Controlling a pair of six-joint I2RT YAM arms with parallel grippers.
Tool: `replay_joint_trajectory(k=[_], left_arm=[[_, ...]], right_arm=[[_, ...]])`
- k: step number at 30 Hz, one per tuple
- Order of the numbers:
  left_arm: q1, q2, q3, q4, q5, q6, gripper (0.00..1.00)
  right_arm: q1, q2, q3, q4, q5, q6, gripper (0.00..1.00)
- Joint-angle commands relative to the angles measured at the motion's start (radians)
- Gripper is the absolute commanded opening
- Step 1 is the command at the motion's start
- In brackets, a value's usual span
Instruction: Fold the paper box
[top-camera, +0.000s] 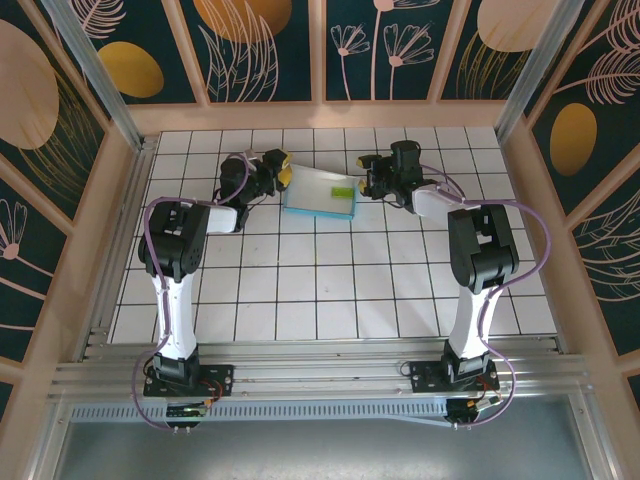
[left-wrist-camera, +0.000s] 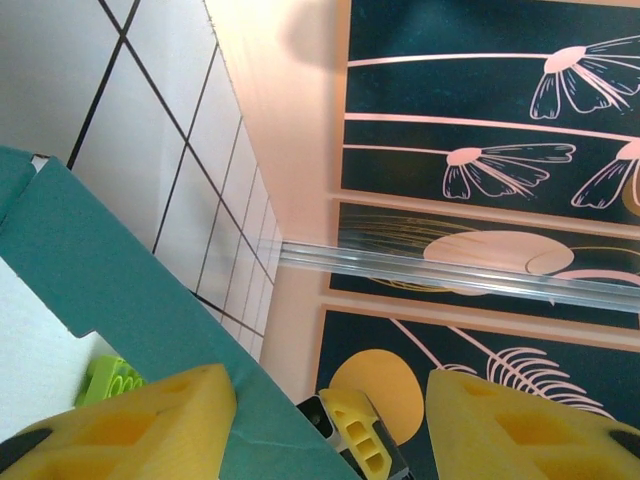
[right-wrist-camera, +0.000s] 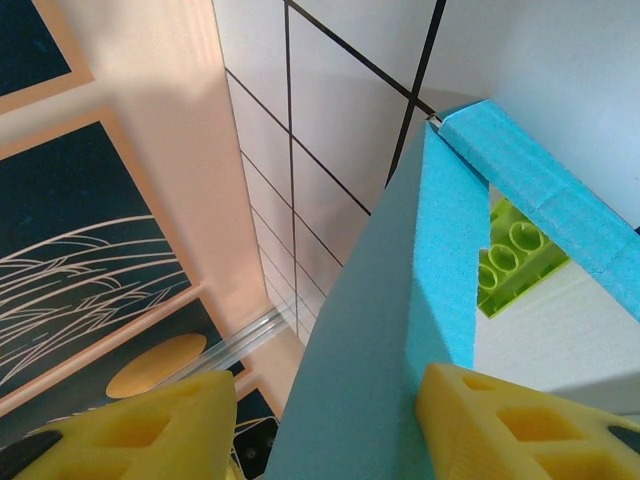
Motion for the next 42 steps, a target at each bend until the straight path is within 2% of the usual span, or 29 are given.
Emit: replay_joint_trajectory(k=[1, 9, 31, 33, 37, 42], left_arm=[[-0.120, 0.033, -0.047, 0.008, 0.157, -0.037, 0.55], [-0.128, 0.059, -0.074, 0.037, 0.156, -0.049, 0.55], [-0.140, 0.077, 0.056, -0.002, 0.157, -0.044, 0.54], [-0.140, 0.077, 0.060, -0.004, 0.158, -0.043, 0.54], [-0.143, 0.078, 0.067, -0.023, 0.156, -0.031, 0.47], [-0.146, 0.082, 0.062, -0.024, 0.158, -0.034, 0.48]], right_arm=[[0.051, -0.008, -0.003, 0.033, -0.117, -0.005, 0.53], [0.051, -0.010, -0.011, 0.034, -0.117, -0.013, 0.53], [0.051, 0.011, 0.059, 0.008, -0.135, -0.049, 0.54], [0.051, 0.012, 0.069, 0.004, -0.135, -0.056, 0.53], [0.052, 0.018, 0.091, -0.012, -0.139, -0.070, 0.53], [0.052, 0.016, 0.085, -0.015, -0.137, -0.069, 0.53]])
